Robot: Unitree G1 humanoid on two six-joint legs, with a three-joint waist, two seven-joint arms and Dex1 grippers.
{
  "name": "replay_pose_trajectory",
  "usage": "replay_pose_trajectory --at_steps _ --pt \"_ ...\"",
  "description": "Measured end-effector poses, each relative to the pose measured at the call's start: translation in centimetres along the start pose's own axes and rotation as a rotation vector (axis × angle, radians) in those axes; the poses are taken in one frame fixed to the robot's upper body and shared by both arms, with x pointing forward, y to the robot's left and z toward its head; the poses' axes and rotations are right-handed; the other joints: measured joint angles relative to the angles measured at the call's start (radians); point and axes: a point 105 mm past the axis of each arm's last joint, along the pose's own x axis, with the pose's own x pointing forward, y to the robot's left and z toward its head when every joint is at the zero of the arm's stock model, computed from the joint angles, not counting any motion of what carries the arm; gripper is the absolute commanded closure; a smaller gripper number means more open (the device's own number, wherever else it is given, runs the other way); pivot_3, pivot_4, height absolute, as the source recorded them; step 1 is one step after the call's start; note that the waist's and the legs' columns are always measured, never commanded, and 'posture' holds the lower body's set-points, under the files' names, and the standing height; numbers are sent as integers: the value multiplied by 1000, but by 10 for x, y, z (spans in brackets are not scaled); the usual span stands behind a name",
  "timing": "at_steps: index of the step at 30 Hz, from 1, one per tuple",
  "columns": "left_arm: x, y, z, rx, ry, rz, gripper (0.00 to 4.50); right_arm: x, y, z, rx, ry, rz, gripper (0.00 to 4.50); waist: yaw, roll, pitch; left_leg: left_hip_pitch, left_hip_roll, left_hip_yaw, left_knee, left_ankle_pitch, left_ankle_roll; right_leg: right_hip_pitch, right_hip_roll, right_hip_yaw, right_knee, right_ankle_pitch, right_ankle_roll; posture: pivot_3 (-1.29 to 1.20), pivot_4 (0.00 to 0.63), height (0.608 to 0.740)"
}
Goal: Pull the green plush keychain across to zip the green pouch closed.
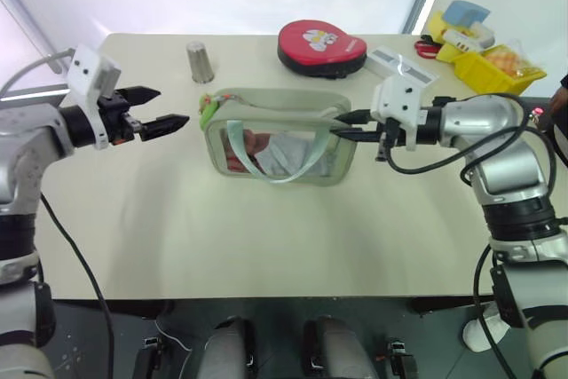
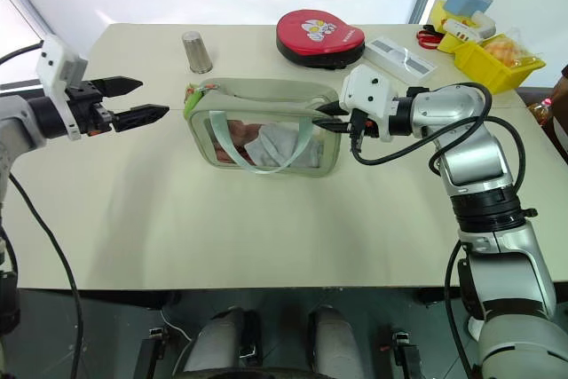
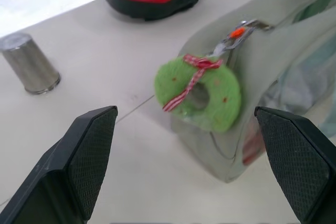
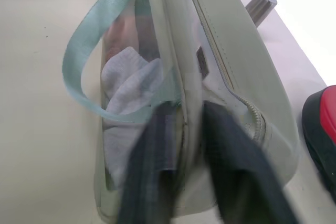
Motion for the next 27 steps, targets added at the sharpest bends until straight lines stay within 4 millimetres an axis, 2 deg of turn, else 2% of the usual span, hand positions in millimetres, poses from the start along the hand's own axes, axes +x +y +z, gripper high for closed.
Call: replay_pose_trajectory --at_steps 4,6,9,13,21,24,27 --pt "12 18 -7 -7 -17 73 0 0 1 -1 0 3 12 4447 0 0 0 0 0 0 0 0 0 0 0 0 0 0 0 0 150 740" --pt "21 20 -8 -9 -29 77 0 -1 2 -1 2 5 18 4447 0 0 0 0 0 0 0 0 0 0 0 0 0 0 0 0 150 740" --pt "35 16 -11 -17 -41 56 0 0 2 -1 5 6 20 4447 -1 0 0 0 0 0 0 0 0 0 0 0 0 0 0 0 150 740" --pt "50 5 -25 -24 -7 1 0 1 3 -1 12 4 22 4447 -3 0 0 0 0 0 0 0 0 0 0 0 0 0 0 0 150 740" --pt "63 0 -31 -7 -1 -42 0 3 3 1 25 2 9 4447 -4 0 0 0 0 0 0 0 0 0 0 0 0 0 0 0 150 740" --pt "70 -6 -32 -27 -17 -66 881 3 3 2 29 6 10 4500 -3 0 0 0 0 0 1 0 0 0 0 0 0 0 0 0 150 740" --pt "73 -12 -31 -34 -28 -102 2418 3 3 2 28 5 10 4500 -3 0 0 0 0 0 1 0 0 0 0 0 0 0 0 0 150 740"
